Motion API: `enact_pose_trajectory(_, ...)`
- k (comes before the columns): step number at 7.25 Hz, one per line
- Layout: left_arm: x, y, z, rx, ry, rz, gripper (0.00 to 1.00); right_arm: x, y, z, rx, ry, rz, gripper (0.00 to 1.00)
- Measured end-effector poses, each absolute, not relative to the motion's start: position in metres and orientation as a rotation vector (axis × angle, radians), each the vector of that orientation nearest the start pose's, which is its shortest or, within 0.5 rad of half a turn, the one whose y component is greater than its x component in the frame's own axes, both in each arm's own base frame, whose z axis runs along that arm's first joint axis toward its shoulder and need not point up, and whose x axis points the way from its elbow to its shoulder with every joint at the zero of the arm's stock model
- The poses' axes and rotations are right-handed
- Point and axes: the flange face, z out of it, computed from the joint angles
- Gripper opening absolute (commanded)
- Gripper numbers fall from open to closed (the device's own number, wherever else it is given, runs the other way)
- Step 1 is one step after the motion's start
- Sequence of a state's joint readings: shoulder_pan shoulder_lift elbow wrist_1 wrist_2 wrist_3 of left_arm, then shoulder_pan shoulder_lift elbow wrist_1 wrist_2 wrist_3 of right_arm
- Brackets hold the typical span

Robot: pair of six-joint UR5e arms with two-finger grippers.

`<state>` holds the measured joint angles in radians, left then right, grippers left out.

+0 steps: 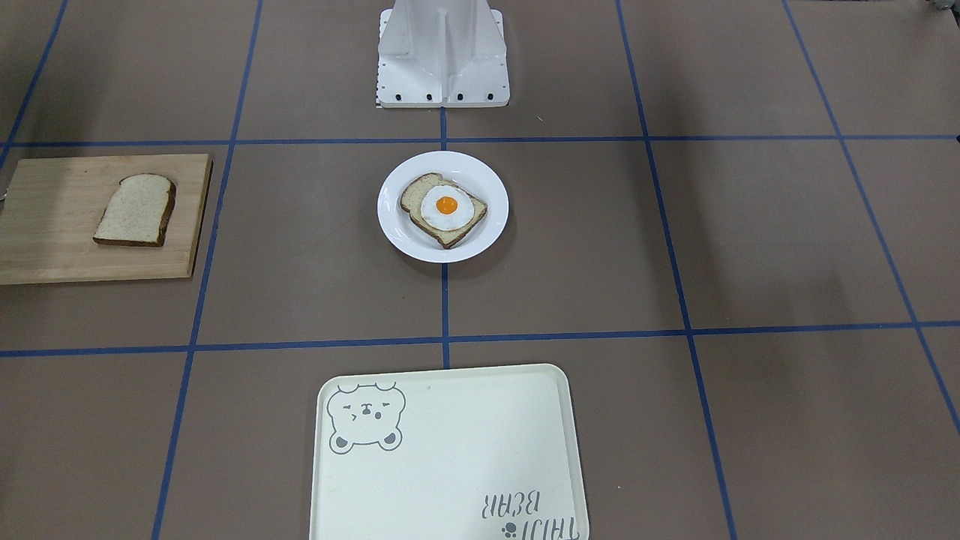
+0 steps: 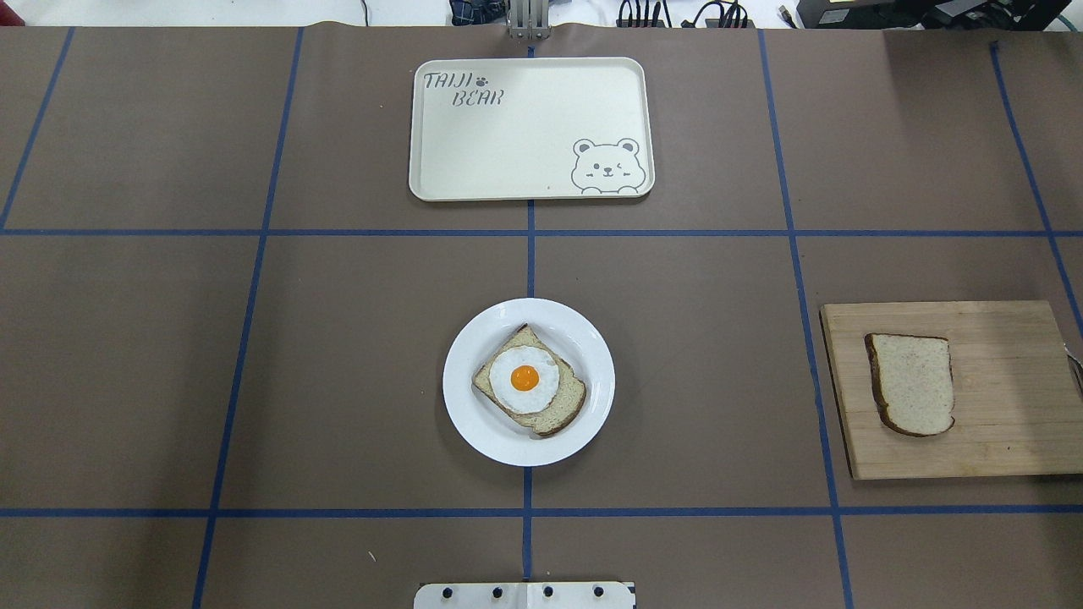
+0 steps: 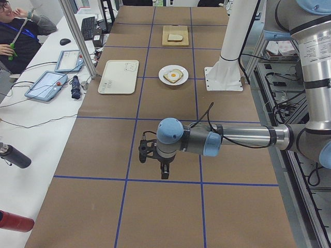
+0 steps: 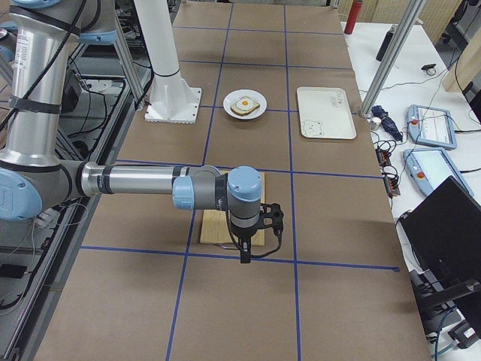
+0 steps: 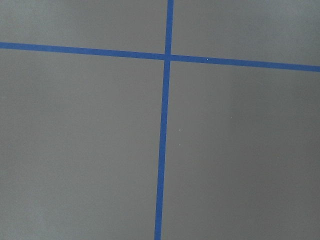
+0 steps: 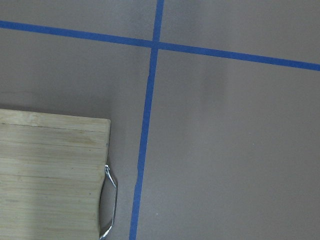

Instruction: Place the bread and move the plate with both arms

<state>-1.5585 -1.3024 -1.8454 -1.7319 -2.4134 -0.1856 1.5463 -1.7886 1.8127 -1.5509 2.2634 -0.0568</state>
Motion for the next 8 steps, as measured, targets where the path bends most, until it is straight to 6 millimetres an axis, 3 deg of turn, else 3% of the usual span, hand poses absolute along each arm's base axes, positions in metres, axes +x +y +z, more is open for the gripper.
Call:
enact_pose_trajectory(2,-0.054,-0.383,0.616,0.073,0.855,-0.091,0.99,0.060,-0.405,0.640,0.055,-0.692,-0.095,1.00)
enact_pose_trajectory(5,-0.054,-0.383,0.597,0.119,0.855,-0.074,0.99,0.059,-0.414,0.630,0.078,-0.701,-0.105,1.00)
enact_pose_trajectory(7,-0.055,-0.400,0.577,0.231,0.858,-0.030,1.00,0.056,-0.445,0.599,0.176,-0.723,-0.136,1.00)
enact_pose_trajectory(8,-0.056,-0.415,0.566,0.297,0.856,-0.002,0.99,0.054,-0.451,0.591,0.221,-0.742,-0.154,1.00)
